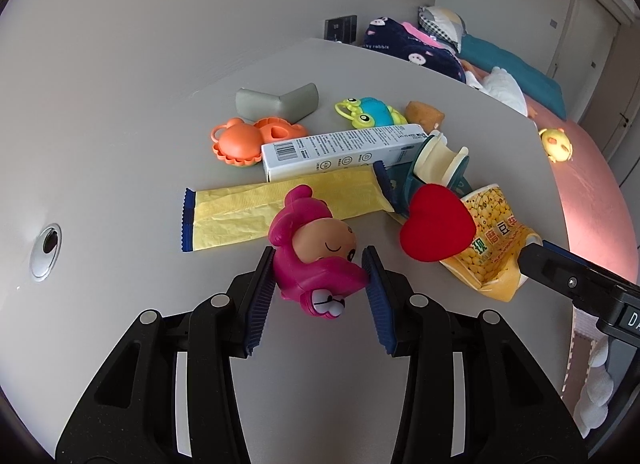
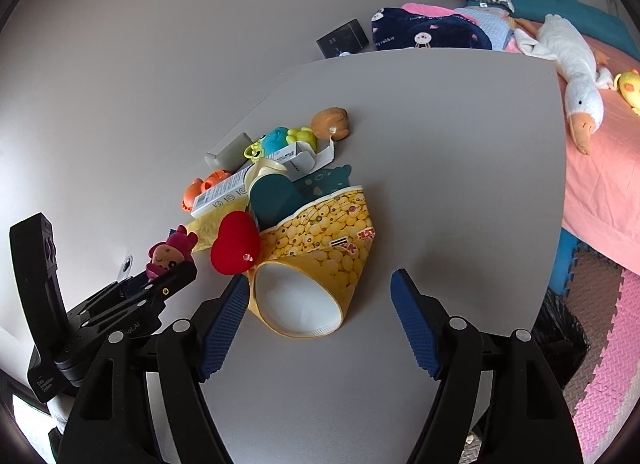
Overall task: Collect trash
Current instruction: 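Grasp the yellow emoji-print paper cup with the right gripper and lift it, then carry doll and cup over the black bin and open both grippers to drop them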
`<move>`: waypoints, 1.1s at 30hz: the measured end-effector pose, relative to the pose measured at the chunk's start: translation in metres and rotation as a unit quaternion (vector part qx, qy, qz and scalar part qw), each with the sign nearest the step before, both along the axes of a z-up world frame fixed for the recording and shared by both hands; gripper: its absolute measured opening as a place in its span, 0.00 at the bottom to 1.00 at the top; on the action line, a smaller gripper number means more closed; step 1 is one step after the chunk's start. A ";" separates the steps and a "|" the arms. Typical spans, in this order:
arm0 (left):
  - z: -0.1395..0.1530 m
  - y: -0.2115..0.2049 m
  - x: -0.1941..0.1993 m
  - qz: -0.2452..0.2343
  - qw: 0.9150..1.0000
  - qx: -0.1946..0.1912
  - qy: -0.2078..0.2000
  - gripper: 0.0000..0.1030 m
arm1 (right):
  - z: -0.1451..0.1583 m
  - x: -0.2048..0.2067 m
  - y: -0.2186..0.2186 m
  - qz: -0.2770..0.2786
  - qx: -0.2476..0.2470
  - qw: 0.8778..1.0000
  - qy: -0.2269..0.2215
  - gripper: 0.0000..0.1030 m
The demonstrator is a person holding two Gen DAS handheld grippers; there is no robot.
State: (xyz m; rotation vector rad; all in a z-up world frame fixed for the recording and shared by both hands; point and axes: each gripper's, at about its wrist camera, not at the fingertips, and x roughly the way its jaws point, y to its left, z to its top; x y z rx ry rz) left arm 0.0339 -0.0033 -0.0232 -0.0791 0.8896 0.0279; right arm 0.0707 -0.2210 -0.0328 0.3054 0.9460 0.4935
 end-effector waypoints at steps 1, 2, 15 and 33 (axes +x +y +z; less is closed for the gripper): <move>0.000 0.002 0.000 0.002 1.000 0.000 0.001 0.42 | -0.002 0.001 0.002 0.002 0.007 1.000 0.003 0.74; -0.001 0.003 0.001 0.003 1.000 -0.001 0.002 0.42 | -0.003 0.002 0.003 0.003 0.011 1.000 0.006 0.74; -0.005 0.010 0.002 0.009 1.000 -0.005 0.008 0.42 | -0.006 -0.001 0.031 0.017 -0.057 0.997 -0.044 0.66; 0.020 -0.022 -0.008 -0.025 0.999 -0.004 -0.019 0.42 | 0.059 -0.034 -0.017 -0.073 -0.160 0.969 -0.172 0.61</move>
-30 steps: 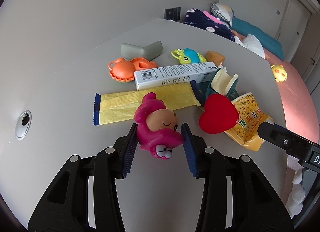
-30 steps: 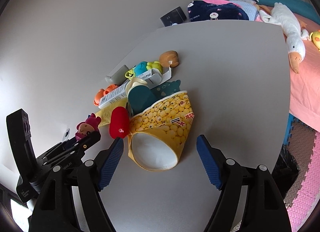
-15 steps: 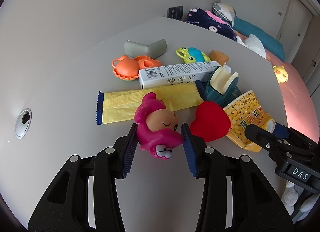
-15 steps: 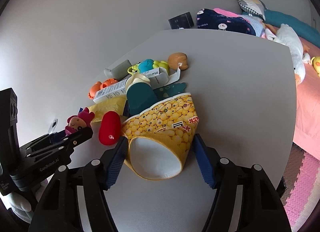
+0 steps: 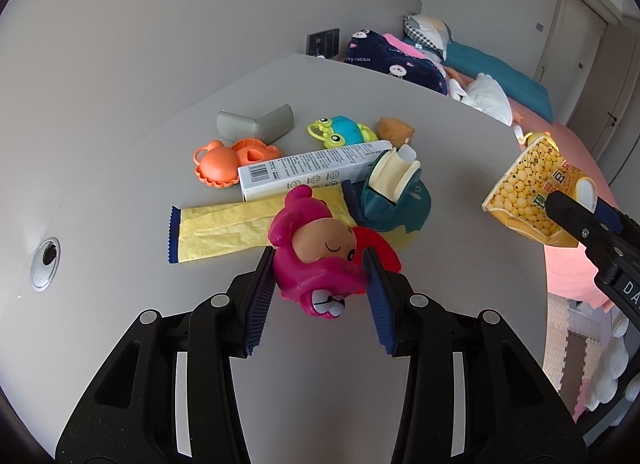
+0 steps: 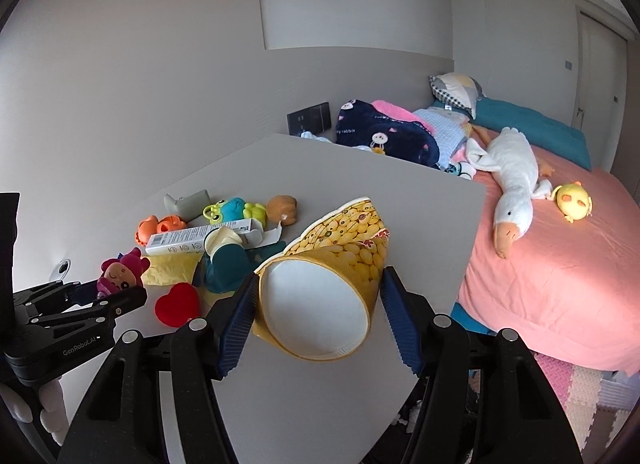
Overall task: Collect trash
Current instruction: 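Carry doll and cup over the black bin and open both grippers to drop them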
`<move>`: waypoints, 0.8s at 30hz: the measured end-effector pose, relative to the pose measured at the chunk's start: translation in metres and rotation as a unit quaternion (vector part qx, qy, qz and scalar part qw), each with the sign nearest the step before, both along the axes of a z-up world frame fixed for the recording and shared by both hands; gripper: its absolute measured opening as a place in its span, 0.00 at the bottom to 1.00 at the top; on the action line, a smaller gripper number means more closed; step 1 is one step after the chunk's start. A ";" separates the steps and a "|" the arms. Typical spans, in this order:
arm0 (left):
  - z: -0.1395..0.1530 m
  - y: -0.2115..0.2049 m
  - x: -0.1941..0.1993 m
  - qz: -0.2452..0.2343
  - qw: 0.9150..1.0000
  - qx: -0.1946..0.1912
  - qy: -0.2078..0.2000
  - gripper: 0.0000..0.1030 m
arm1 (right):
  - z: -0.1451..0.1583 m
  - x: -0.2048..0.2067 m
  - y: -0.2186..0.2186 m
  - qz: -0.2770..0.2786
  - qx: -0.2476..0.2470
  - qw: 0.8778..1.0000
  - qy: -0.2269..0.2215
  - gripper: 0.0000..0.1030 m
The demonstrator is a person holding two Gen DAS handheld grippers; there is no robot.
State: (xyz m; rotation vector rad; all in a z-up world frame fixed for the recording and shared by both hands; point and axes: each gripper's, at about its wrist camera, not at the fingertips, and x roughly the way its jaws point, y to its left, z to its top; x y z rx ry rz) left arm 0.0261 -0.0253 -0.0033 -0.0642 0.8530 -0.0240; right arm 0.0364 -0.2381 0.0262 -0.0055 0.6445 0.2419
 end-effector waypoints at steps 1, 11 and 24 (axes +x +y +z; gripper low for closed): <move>0.000 -0.004 -0.001 -0.005 1.000 0.003 0.002 0.42 | 0.002 0.000 -0.003 -0.002 0.000 1.000 -0.001 0.61; 0.011 -0.040 -0.007 -0.020 1.000 -0.005 -0.011 0.42 | 0.019 -0.014 -0.041 -0.022 0.011 1.000 -0.016 0.61; 0.020 -0.111 0.002 -0.074 0.997 -0.004 -0.016 0.42 | 0.024 -0.024 -0.105 -0.067 0.015 0.998 -0.016 0.61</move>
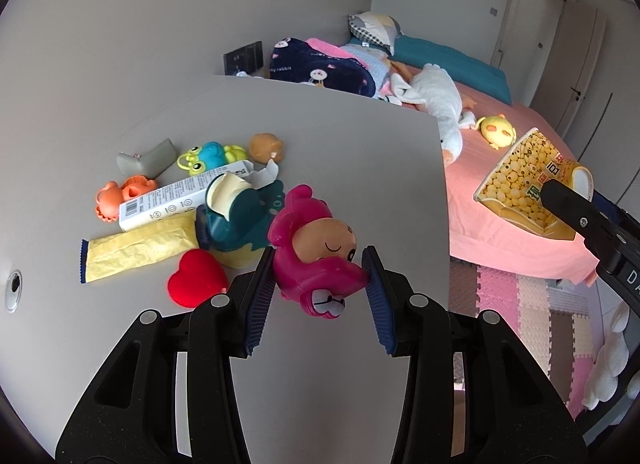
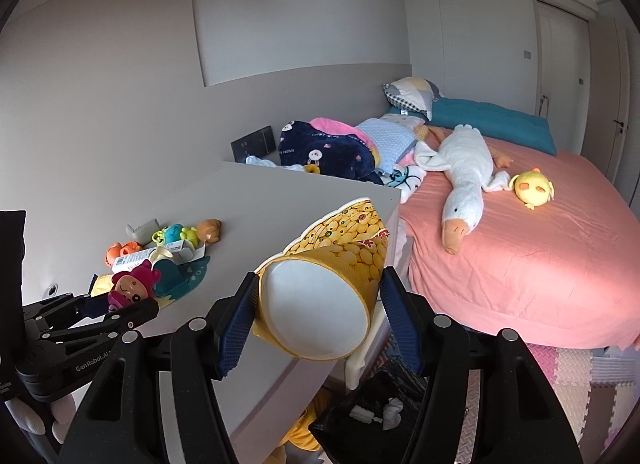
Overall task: Collect trash
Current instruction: 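Carry doll and cup over the black bin and open both grippers to drop them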
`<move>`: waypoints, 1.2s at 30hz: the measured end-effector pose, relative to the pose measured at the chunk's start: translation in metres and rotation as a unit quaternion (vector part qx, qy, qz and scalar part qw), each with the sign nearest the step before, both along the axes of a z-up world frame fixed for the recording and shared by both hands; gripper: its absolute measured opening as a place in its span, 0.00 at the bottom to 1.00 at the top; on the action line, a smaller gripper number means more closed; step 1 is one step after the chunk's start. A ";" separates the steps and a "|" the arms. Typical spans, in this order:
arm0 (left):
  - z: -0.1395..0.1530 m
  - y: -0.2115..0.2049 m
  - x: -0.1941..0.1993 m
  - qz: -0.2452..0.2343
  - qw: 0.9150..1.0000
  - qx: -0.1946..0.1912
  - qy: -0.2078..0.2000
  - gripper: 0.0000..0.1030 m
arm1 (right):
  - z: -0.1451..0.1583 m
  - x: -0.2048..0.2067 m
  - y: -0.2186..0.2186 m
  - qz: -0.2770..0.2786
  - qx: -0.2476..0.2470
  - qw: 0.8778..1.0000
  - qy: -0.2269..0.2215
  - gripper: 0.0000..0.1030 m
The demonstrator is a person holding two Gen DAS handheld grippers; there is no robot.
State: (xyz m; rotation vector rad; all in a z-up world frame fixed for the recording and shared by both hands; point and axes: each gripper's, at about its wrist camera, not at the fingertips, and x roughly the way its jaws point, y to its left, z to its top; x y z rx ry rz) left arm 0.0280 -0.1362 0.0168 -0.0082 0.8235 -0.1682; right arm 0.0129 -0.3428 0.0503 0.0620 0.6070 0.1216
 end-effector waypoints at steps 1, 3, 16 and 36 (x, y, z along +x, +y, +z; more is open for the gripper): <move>0.000 -0.005 0.001 -0.005 1.000 0.000 0.000 0.42 | 0.000 0.000 -0.005 -0.004 0.000 1.000 0.001 0.61; 0.000 -0.015 0.003 -0.014 1.000 0.000 0.001 0.42 | 0.000 -0.001 -0.014 -0.014 -0.001 1.000 0.002 0.61; -0.002 -0.078 0.008 -0.076 0.997 0.005 0.009 0.42 | -0.004 -0.010 -0.064 -0.064 0.001 0.998 0.011 0.61; -0.030 -0.154 0.018 -0.154 0.987 0.014 0.054 0.42 | -0.020 -0.005 -0.134 -0.127 0.024 0.990 0.049 0.61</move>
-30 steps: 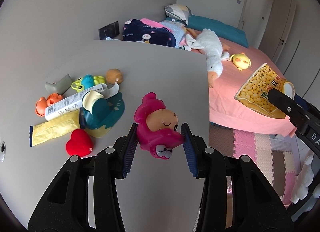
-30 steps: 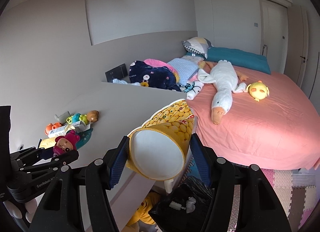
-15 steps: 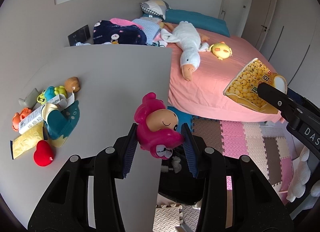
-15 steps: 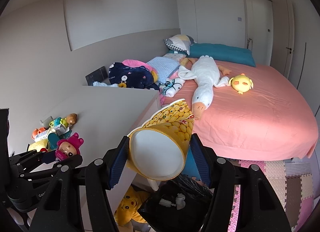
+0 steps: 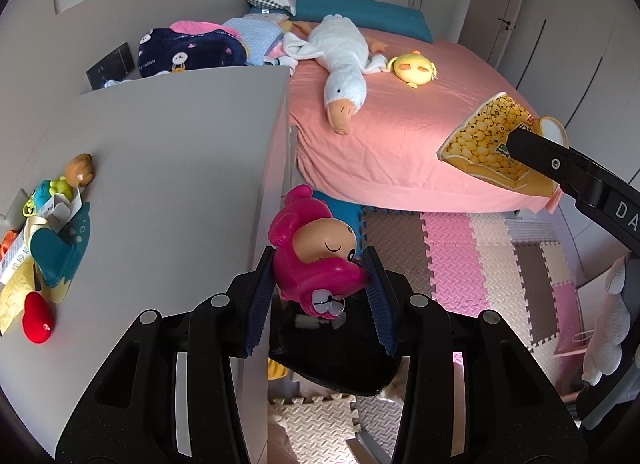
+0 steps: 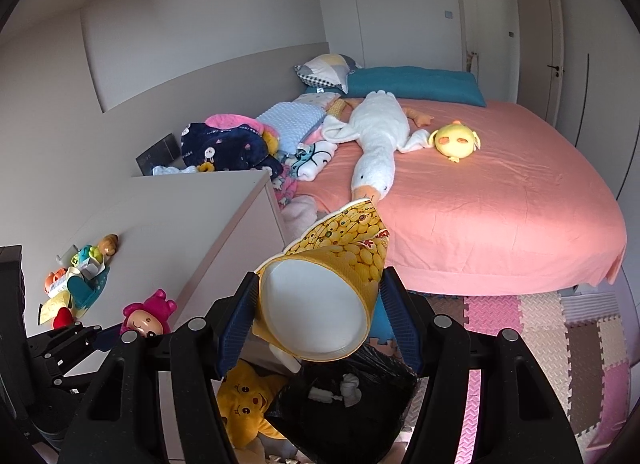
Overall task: Collect trash
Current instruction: 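Carry doll and cup over the black bin and open both grippers to drop them, then return to the table and grasp the red heart toy with the left gripper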
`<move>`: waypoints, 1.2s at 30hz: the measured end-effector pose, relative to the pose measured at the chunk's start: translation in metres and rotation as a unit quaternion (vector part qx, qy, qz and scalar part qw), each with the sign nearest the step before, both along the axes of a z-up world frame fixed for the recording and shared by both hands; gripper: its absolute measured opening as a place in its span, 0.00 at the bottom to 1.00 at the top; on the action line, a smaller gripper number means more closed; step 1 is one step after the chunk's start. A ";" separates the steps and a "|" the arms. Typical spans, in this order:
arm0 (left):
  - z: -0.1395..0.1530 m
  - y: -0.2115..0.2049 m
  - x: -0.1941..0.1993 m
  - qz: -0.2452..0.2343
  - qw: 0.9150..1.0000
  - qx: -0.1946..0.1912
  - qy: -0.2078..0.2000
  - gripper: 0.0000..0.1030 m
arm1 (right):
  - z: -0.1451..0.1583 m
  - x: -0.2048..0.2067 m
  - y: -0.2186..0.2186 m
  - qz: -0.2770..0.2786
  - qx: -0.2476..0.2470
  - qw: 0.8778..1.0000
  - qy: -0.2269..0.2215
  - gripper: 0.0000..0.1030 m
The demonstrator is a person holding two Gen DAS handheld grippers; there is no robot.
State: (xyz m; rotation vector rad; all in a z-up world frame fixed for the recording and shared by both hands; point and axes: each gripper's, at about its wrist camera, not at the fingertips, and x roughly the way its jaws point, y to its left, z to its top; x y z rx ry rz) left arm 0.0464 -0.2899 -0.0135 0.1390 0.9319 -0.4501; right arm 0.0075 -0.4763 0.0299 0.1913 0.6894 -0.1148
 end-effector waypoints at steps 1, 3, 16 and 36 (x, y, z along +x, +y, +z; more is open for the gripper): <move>-0.002 -0.002 0.001 -0.001 1.000 0.001 0.003 0.42 | -0.002 0.002 -0.002 -0.001 0.001 1.000 0.004 0.61; -0.006 -0.007 0.002 -0.004 1.000 -0.002 0.011 0.42 | -0.007 0.008 -0.005 0.002 0.006 1.000 0.018 0.62; 0.004 0.013 0.003 0.032 0.999 -0.009 -0.012 0.94 | 0.003 0.006 -0.033 -0.057 0.031 0.998 -0.013 0.82; 0.004 0.105 0.002 0.124 0.992 -0.012 -0.023 0.94 | -0.004 0.027 0.055 0.030 0.021 0.999 0.000 0.82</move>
